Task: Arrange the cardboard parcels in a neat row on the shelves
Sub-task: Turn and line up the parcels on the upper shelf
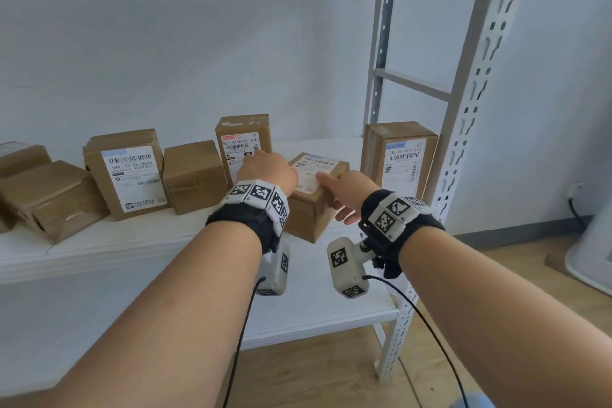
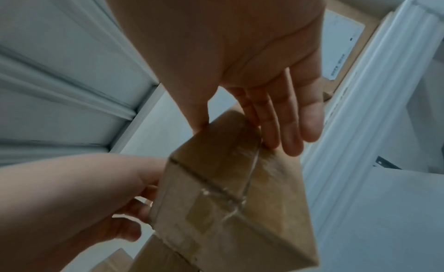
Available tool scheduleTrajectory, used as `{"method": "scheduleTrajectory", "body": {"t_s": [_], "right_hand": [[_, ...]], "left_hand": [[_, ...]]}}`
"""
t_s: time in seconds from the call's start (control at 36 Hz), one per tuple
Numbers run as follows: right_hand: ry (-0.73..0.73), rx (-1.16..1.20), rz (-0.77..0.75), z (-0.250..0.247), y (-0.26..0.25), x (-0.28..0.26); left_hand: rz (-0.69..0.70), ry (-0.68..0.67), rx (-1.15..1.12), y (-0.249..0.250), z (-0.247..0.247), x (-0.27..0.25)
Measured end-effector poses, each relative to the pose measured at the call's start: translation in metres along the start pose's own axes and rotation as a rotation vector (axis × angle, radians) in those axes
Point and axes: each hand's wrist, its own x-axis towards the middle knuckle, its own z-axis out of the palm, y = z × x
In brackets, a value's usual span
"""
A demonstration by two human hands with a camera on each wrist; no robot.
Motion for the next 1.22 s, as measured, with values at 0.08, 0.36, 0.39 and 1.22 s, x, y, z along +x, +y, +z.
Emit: {"method": "scheduleTrajectory", "body": {"t_s": [0.08,0.36,0.39,1.22], "right_hand": [[0.038,0.039,-0.023,-0.002,0.0,0.001],[0.303,0.083,-0.194,-0.014,0.011,0.012],[0.321,0.08,-0.201,-0.014,0.013,0.013],[0.602,-0.497,-0.324,-0.1,0.036,0.027]], "left_hand": [[0.036,-0.067,-0.17,-0.003,0.001,-0.001],[0.113,0.019,-0.471,0.015,0.016,-0.003],[0.119,0.029,-0.476,0.016,0.018,-0.003],[0.185,0.068,-0.585,0.048,0.021,0.009]]}}
